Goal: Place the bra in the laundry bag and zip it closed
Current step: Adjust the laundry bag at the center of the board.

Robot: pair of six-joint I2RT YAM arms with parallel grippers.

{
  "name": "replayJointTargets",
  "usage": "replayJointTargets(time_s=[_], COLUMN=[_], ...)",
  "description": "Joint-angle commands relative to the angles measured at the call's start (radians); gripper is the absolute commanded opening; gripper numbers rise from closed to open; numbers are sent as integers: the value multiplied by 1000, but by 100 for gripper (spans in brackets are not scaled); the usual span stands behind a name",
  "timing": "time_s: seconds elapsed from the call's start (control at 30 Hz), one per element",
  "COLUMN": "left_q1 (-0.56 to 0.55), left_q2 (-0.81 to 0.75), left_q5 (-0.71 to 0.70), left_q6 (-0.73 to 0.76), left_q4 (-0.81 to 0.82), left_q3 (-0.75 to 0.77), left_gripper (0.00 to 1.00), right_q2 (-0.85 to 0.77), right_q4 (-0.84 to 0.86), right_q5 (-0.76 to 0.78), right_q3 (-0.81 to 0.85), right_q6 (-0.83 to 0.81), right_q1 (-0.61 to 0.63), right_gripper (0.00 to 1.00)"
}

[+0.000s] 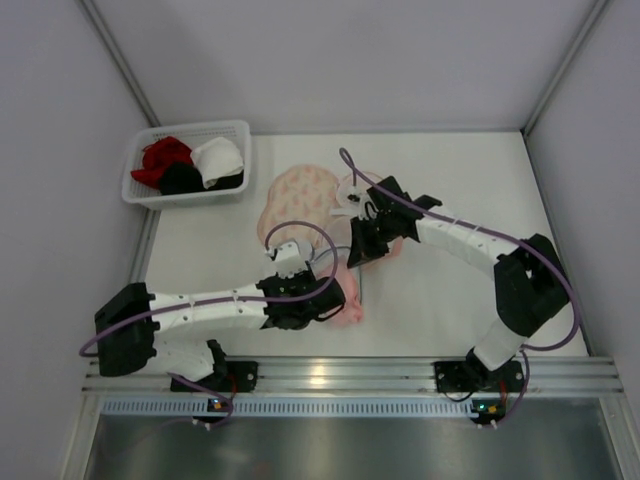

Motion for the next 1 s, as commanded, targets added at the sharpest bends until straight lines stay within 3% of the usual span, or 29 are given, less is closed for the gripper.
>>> replayJointTargets(time_s=[0.0, 0.03, 0.17, 0.27, 0.33, 0.4, 0.73, 0.97], left_q1=[-2, 0, 32, 88, 113, 130, 150, 162], left_q2=[19, 16, -44, -140, -209, -246, -259, -279], left_q5=[-58, -56, -55, -6, 11, 13, 30, 34], left_q6=[-84, -94, -100, -79, -69, -77, -108, -125], left_q4=[-13, -11, 9, 64, 107, 118, 124, 135], left_q3=[22, 21, 7, -31, -51, -58, -25, -22], left_gripper=[29, 0, 0, 0, 0, 0, 0, 0], right_q2=[-50, -49, -69, -104, -135, -184, -359, -446], right_q4=[42, 45, 53, 59, 81, 119, 326, 424], right_q5=[1, 6, 44, 63, 61, 52, 75, 202], right_q3=[-28, -34, -77, -101, -121, -161, -367, -483], right_q6=[2, -3, -23, -31, -12, 24, 248, 314], right_q1=[-13, -13, -13, -13, -11, -13, 15, 77], right_gripper=[0, 0, 2, 13, 30, 38, 43, 46])
